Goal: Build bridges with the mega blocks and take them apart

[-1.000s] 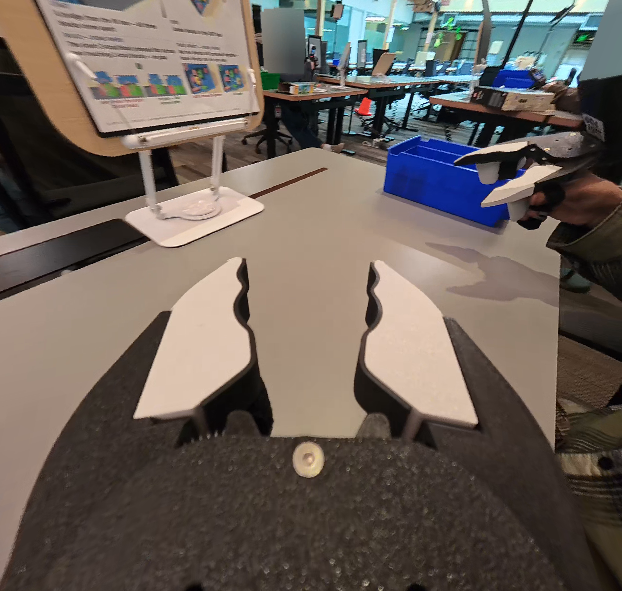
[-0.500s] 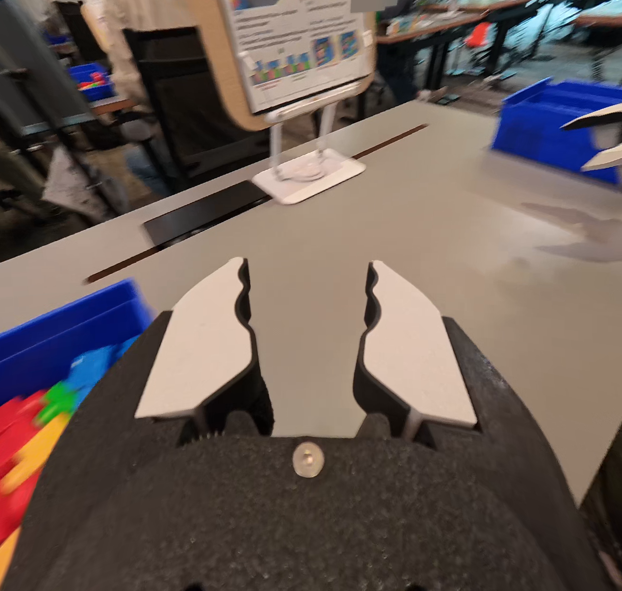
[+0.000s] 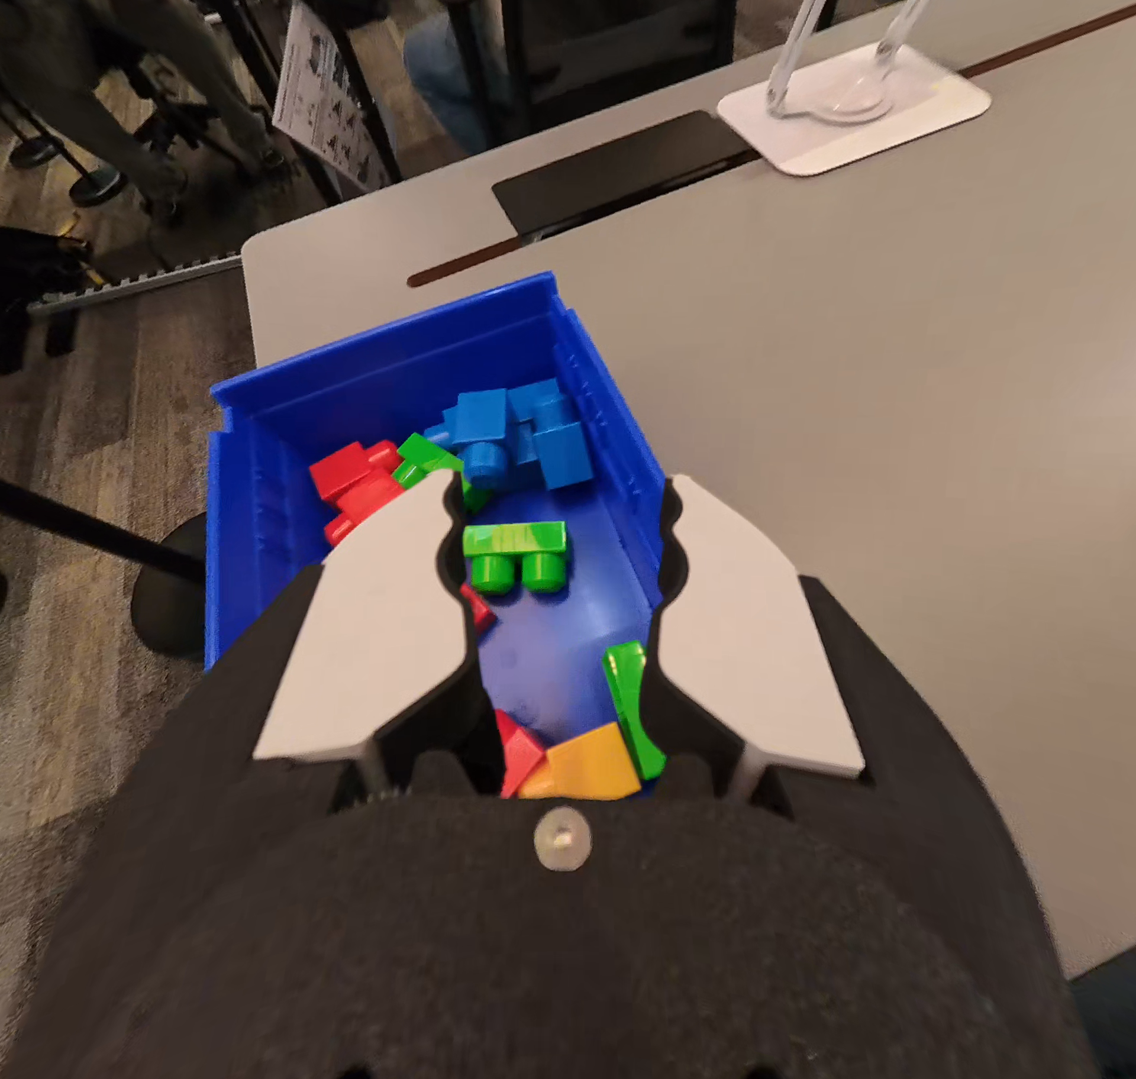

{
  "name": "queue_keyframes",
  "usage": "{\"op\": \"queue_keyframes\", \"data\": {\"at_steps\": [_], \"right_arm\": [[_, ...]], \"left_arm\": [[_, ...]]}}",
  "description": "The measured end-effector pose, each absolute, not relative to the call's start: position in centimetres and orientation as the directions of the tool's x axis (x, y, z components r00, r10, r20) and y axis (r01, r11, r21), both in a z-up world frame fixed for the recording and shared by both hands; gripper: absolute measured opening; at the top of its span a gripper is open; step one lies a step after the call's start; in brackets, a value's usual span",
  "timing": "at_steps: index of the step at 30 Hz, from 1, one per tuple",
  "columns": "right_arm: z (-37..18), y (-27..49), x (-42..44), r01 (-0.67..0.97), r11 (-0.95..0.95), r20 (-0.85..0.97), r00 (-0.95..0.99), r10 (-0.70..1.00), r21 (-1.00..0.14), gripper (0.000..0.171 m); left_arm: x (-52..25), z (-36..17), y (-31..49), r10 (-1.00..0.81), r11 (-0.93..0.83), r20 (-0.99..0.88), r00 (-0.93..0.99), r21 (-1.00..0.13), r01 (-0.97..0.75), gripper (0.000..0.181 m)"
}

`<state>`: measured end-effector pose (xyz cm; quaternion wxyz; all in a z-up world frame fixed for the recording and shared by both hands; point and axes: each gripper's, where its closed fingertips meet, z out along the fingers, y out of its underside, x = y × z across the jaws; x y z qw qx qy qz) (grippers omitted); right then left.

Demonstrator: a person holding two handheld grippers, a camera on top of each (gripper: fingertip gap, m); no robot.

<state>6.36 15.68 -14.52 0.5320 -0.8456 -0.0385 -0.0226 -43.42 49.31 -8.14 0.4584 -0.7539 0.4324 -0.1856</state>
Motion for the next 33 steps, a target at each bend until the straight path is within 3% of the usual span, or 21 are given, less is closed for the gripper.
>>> {"op": "queue_keyframes", "data": {"at_steps": [33], "right_arm": [[-13.5,17.8,4.3,0.146,-0.483,0.151,0.988,0.028,-0.864,0.113]], "left_arm": [[-41.2,-18.8,59.0,-0.806,-0.28,-0.217,0.551,-0.681,-0.677,0.051]]}}
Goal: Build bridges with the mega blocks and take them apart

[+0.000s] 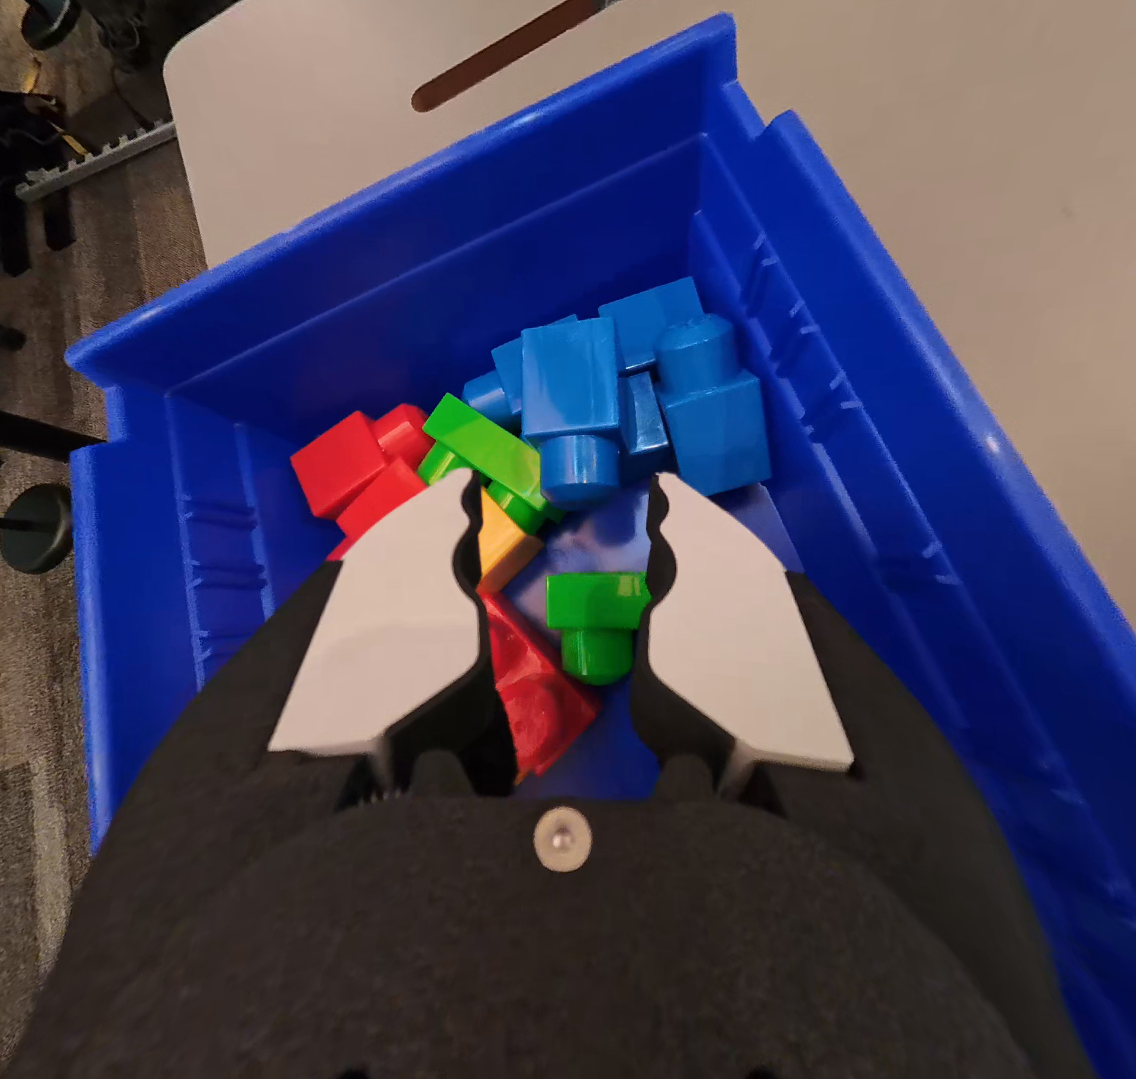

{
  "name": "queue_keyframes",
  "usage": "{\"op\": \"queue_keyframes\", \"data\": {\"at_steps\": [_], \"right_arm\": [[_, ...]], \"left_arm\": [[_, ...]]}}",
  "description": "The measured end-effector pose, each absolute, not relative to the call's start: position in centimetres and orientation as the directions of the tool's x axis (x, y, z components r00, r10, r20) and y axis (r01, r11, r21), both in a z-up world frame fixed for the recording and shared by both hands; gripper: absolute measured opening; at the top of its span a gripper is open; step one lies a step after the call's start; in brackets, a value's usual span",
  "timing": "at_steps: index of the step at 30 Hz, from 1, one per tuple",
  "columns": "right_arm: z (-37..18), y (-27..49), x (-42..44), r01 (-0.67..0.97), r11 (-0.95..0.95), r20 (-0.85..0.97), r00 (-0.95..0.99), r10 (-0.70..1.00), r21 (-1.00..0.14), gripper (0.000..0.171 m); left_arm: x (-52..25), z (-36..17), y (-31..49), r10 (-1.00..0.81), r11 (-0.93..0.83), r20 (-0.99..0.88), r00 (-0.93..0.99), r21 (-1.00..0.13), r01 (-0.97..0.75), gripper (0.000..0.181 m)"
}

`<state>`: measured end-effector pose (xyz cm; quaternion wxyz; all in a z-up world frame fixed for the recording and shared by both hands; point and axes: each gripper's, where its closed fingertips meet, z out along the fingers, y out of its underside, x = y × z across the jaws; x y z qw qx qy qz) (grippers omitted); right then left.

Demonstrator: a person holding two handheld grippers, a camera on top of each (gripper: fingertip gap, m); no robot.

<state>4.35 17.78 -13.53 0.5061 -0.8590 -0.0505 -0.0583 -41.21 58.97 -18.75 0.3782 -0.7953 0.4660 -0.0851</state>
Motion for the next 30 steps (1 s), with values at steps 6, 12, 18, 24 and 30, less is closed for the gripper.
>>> {"op": "queue_keyframes", "data": {"at_steps": [6,12,18,24,30], "right_arm": [[-14.0,17.9,4.4,0.138,-0.484,0.137,0.99,0.039,-0.864,0.113],[-14.1,17.9,4.3,0.134,-0.478,0.131,0.991,0.041,-0.868,0.112],[-13.8,17.4,4.7,0.122,-0.465,0.122,0.992,0.029,-0.877,0.112],[-13.8,17.1,4.7,0.119,-0.461,0.122,0.992,0.025,-0.879,0.112],[-13.9,16.9,4.8,0.118,-0.464,0.119,0.993,0.027,-0.878,0.111]], "left_arm": [[-41.2,-19.9,59.2,-0.801,-0.303,-0.211,0.56,-0.664,-0.683,0.05],[-40.9,-20.4,59.9,-0.801,-0.31,-0.225,0.554,-0.637,-0.706,0.038],[-40.6,-21.0,60.1,-0.807,-0.31,-0.234,0.541,-0.613,-0.727,0.035],[-40.2,-21.6,60.1,-0.827,-0.294,-0.235,0.51,-0.594,-0.749,0.031],[-40.2,-21.7,60.2,-0.829,-0.306,-0.225,0.513,-0.585,-0.751,0.03]]}}
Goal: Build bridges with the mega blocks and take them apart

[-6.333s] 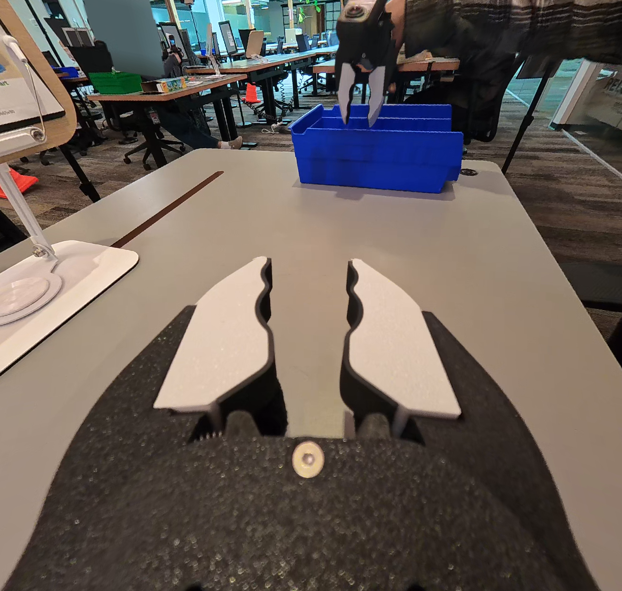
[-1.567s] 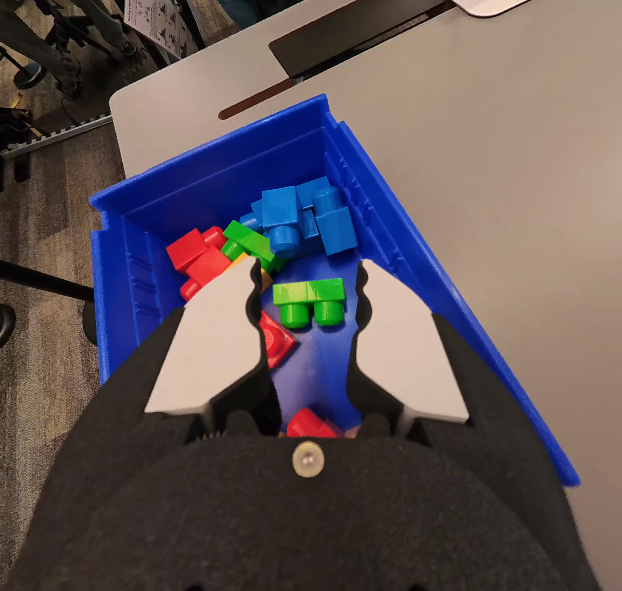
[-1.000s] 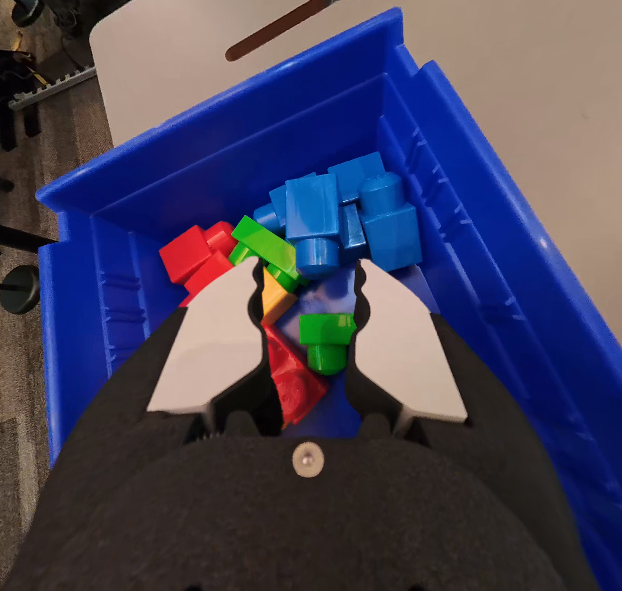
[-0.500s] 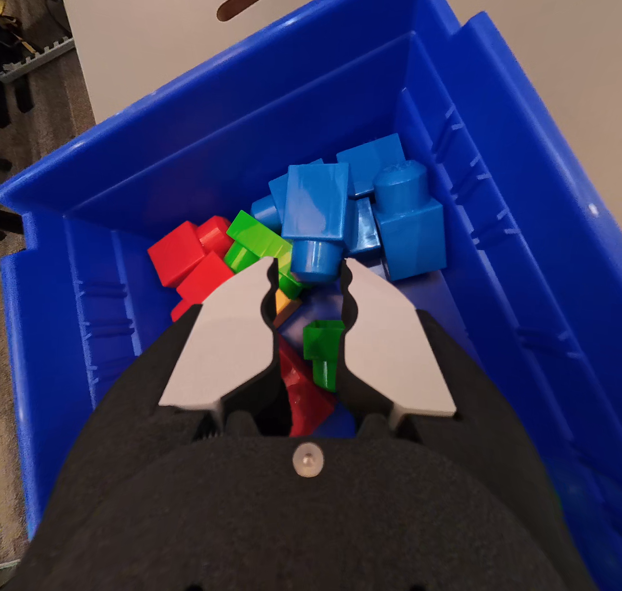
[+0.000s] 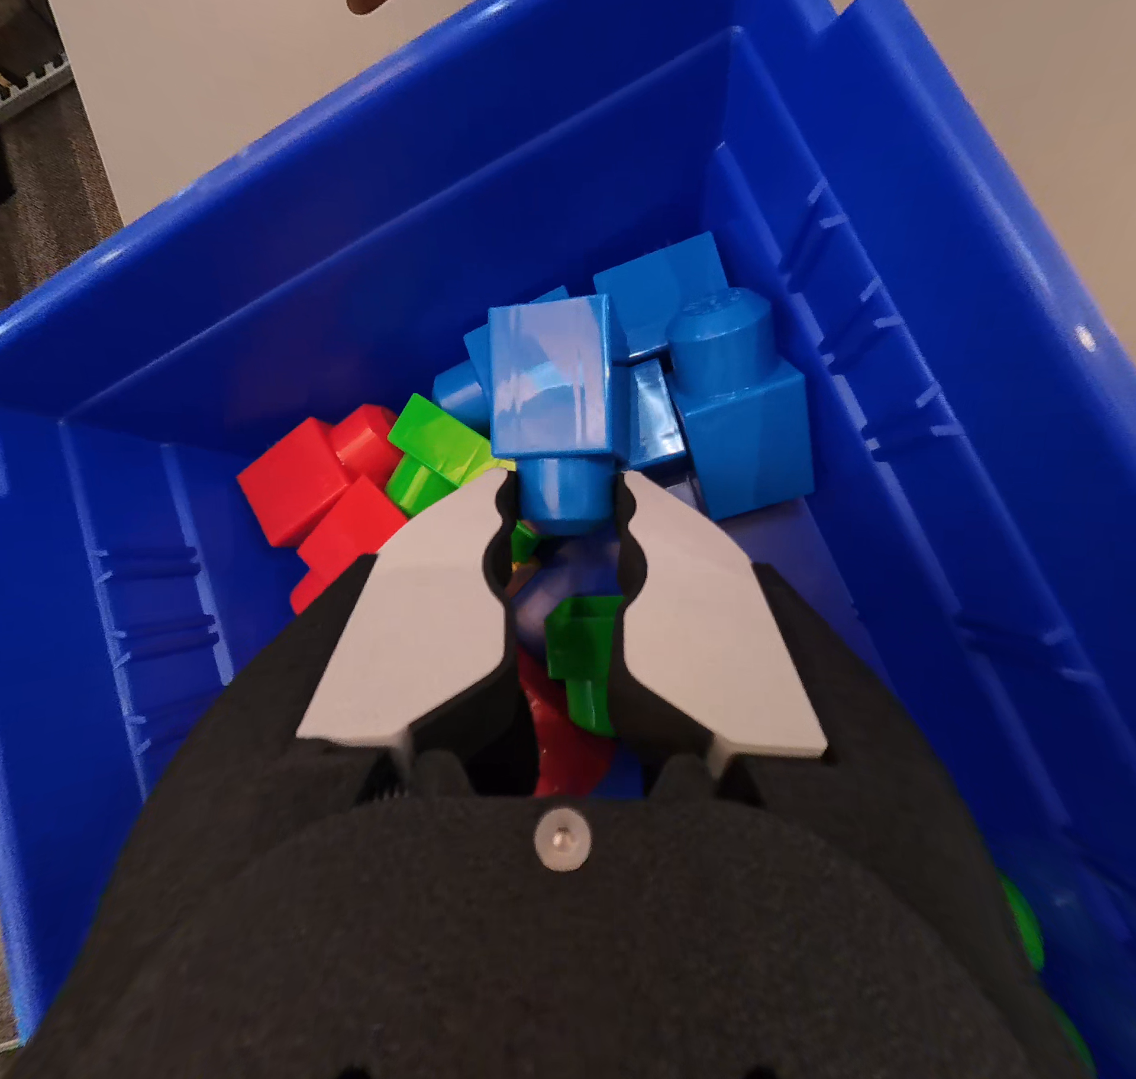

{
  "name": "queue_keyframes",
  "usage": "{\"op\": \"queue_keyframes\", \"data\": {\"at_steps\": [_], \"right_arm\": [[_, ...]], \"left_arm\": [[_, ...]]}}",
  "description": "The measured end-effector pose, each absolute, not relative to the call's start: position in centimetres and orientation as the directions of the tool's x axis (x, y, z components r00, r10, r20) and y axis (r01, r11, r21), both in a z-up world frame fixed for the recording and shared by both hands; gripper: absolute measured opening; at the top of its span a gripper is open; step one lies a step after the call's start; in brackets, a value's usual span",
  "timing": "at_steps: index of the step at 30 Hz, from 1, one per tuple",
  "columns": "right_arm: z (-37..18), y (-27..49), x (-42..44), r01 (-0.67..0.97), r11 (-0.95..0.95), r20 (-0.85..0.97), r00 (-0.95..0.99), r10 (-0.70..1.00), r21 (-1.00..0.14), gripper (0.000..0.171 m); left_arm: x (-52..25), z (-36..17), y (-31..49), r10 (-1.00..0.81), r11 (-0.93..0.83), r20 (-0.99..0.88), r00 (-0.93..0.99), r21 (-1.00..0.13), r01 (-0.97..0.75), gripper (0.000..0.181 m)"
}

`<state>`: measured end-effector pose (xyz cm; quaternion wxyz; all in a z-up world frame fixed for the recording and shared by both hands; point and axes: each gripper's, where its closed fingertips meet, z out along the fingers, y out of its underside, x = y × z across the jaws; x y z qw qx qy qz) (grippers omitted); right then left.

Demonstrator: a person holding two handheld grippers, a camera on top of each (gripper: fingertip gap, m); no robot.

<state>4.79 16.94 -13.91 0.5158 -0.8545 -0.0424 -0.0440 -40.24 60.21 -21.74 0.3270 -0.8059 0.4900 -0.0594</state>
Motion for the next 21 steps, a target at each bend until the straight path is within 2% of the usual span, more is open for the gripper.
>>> {"op": "queue_keyframes", "data": {"at_steps": [9,16,21], "right_arm": [[-14.3,16.8,4.5,0.129,-0.469,0.121,0.992,0.047,-0.874,0.111],[-14.4,16.3,4.9,0.114,-0.463,0.111,0.993,0.035,-0.879,0.111],[-14.4,15.5,4.7,0.101,-0.45,0.095,0.995,0.035,-0.887,0.111]], "left_arm": [[-41.3,-19.5,59.6,-0.82,-0.305,-0.254,0.512,-0.563,-0.768,0.03],[-40.6,-12.5,56.7,-0.833,-0.212,-0.334,0.44,-0.542,-0.813,0.03],[-36.6,-7.6,53.0,-0.877,-0.087,-0.376,0.3,-0.489,-0.868,0.03]]}}
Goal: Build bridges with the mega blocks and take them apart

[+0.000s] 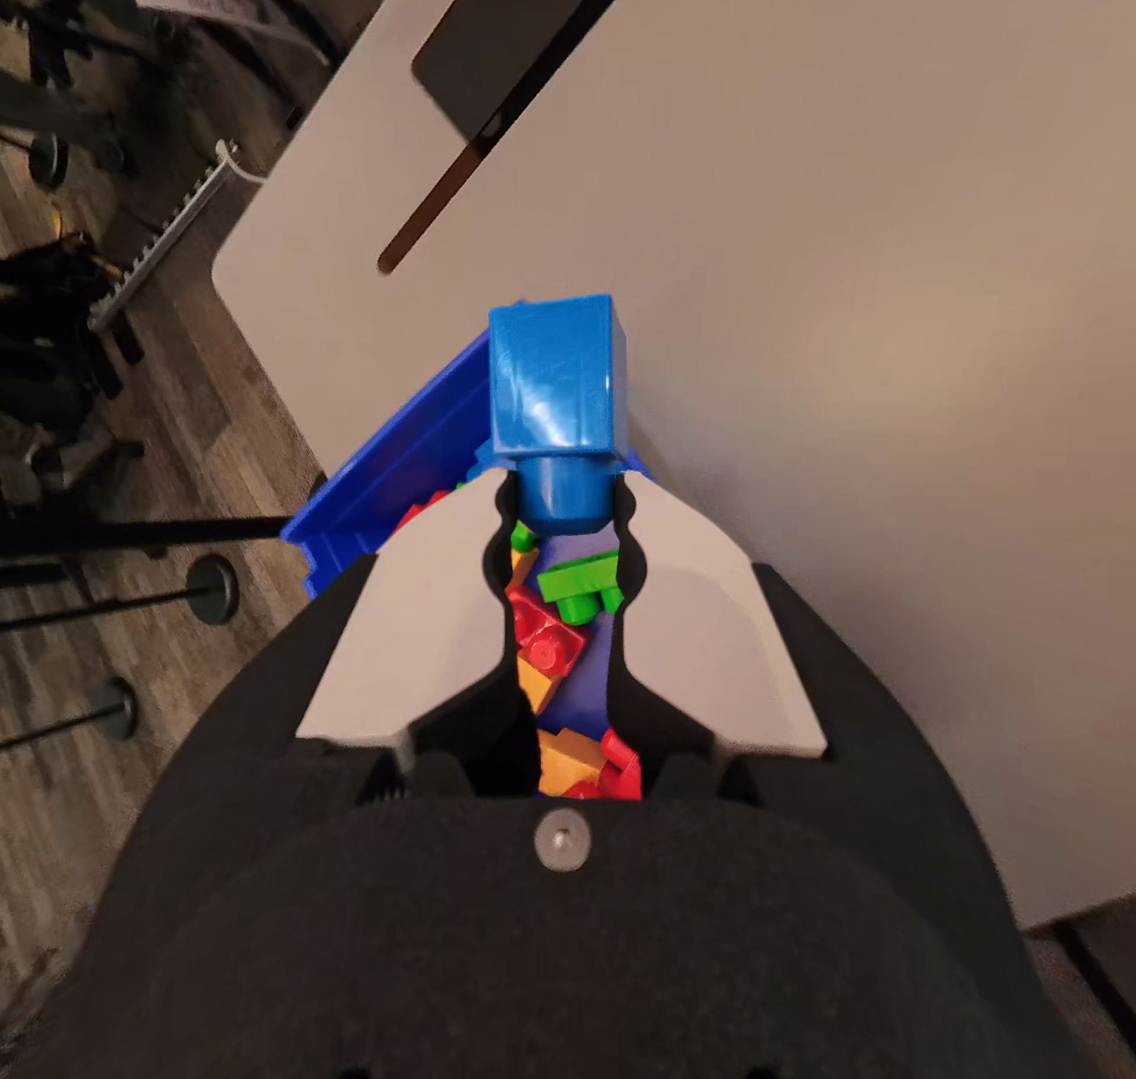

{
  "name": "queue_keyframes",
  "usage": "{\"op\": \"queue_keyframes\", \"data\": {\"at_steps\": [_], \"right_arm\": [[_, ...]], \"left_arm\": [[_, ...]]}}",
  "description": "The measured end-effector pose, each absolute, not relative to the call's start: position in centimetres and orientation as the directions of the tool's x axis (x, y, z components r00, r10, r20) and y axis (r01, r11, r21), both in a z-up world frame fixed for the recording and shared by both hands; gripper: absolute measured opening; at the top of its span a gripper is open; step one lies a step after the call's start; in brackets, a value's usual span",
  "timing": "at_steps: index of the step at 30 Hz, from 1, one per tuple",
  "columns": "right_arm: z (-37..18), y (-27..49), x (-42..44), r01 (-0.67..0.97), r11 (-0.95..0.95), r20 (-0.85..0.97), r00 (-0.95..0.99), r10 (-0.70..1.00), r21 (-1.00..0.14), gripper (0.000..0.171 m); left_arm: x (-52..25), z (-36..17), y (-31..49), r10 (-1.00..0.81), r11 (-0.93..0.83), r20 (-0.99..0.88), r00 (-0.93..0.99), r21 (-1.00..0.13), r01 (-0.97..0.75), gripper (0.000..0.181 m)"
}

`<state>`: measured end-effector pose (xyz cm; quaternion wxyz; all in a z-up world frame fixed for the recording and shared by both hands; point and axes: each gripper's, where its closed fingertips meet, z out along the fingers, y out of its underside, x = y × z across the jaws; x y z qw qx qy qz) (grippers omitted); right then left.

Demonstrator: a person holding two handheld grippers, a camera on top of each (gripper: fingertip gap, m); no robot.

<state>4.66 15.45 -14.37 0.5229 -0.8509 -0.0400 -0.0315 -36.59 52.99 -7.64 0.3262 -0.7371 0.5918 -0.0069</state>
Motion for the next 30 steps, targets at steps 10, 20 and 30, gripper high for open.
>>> {"op": "queue_keyframes", "data": {"at_steps": [10,20,30], "right_arm": [[-15.0,12.6,4.6,0.085,-0.449,0.079,0.996,0.031,-0.89,0.11],[-15.5,9.9,5.4,0.053,-0.446,0.058,0.998,0.004,-0.894,0.11],[-15.8,8.0,6.2,0.028,-0.443,0.041,0.999,-0.02,-0.896,0.11]], "left_arm": [[-26.6,-5.7,46.1,-0.904,0.187,-0.412,-0.116,-0.137,-0.973,0.03],[-21.4,-9.1,42.6,-0.836,0.356,-0.335,-0.434,0.271,-0.895,0.03],[-17.6,-13.3,39.9,-0.731,0.441,-0.188,-0.656,0.602,-0.665,0.03]]}}
